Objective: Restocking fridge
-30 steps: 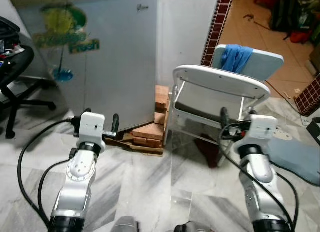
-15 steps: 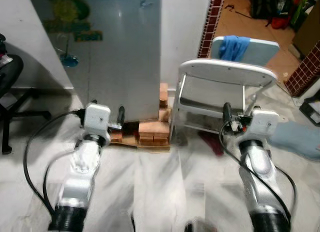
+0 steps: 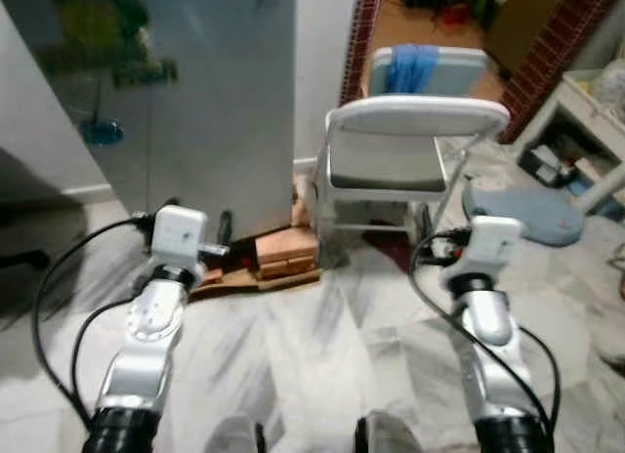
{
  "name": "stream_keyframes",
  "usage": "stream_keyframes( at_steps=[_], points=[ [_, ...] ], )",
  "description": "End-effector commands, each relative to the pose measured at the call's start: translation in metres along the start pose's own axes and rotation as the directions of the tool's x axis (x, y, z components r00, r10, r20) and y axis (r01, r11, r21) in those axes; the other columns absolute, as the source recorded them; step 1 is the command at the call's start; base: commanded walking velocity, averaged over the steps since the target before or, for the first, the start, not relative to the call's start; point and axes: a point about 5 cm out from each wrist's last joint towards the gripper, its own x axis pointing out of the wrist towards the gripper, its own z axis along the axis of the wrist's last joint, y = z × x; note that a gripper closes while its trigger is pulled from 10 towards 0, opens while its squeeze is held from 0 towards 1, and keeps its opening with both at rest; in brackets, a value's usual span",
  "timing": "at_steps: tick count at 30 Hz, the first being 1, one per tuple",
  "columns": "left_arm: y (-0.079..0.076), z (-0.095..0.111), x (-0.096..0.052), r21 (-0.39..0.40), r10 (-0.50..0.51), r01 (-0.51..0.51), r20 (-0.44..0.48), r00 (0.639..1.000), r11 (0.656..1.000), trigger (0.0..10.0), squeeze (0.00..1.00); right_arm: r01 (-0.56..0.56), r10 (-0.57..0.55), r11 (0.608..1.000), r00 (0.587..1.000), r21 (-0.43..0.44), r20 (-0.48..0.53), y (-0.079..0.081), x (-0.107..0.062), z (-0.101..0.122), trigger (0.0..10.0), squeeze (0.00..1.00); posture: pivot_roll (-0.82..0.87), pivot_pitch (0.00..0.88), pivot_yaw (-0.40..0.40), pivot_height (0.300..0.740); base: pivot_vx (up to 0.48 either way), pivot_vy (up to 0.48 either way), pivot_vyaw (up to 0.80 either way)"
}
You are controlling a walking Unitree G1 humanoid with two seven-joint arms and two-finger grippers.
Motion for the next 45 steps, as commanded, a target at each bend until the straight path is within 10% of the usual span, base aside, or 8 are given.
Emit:
stream_keyframes(
  at_steps=[1, 19, 45],
  points=[
    [-0.005, 0.0, -0.001, -0.007, -0.016, 0.016, 0.003, 1.0, 1.0, 10.0, 0.0, 0.02, -0.02, 1.0, 1.0, -0.015, -0.004, -0.009, 0.0, 0.0, 10.0, 0.0, 0.02, 0.127, 0.007, 0.74, 0.0, 0.48, 0.0],
    [-0.006, -0.002, -0.004, 0.013, -0.041, 0.041, -0.003, 0.999, 0.999, 10.0, 0.0, 0.046, -0.046, 0.999, 0.999, -0.026, -0.017, -0.015, -0.001, -0.003, 10.0, 0.0, 0.03, 0.123, 0.001, 0.74, 0.0, 0.48, 0.0],
    [-0.008, -0.011, -0.011, -0.019, -0.059, 0.058, -0.04, 0.997, 0.998, 10.0, 0.0, 0.048, -0.05, 0.998, 0.998, -0.036, -0.039, -0.016, -0.006, -0.01, 10.0, 0.0, 0.04, 0.119, -0.005, 0.74, 0.0, 0.479, -0.79]
  ],
)
